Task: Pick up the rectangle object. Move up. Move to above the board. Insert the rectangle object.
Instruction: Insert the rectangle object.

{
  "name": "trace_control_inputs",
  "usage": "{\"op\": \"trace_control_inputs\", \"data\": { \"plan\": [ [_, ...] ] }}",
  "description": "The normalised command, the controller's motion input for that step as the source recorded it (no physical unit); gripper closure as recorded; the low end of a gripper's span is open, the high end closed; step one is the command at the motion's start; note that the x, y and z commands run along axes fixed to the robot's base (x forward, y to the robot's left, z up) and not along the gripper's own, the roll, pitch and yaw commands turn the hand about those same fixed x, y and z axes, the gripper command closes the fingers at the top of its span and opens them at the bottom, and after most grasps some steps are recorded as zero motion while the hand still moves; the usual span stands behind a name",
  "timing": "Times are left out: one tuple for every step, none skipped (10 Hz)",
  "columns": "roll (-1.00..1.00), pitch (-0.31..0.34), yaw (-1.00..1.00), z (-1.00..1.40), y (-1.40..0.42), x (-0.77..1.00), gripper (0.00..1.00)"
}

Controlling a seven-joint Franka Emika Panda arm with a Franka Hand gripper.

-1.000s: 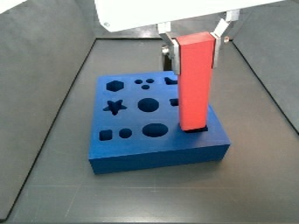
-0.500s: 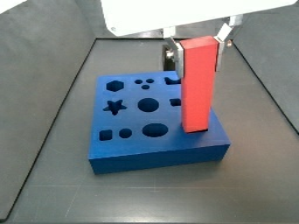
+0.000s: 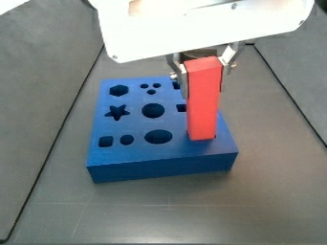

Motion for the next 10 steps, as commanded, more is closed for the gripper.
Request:
{"op": "trace_control_inputs", "data": {
  "plan": [
    [0.33, 0.117, 0.25, -0.87, -0.27, 0.00, 1.00],
    [-0.01, 0.000, 0.00, 0.00, 0.00, 0.00, 1.00],
    [0.15, -0.009, 0.00, -0.22, -0.07, 0.00, 1.00],
    [-0.17, 0.374, 0.00, -0.48, 0.00, 0.33, 1.00],
    [0.00, 0.534, 0.00, -0.72, 0.00, 0.37, 1.00],
    [0.00, 0.566, -0.01, -0.69, 0.00, 0.33, 1.00],
    [0.00, 0.614, 0.00, -0.64, 0.00, 0.35, 1.00],
    [-0.33, 0.217, 0.00, 0.00, 0.19, 0.15, 1.00],
    [0.00, 0.000, 0.00, 0.00, 0.00, 0.00, 0.00],
    [0.00, 0.000, 0.00, 0.00, 0.00, 0.00, 0.00]
  ]
}}
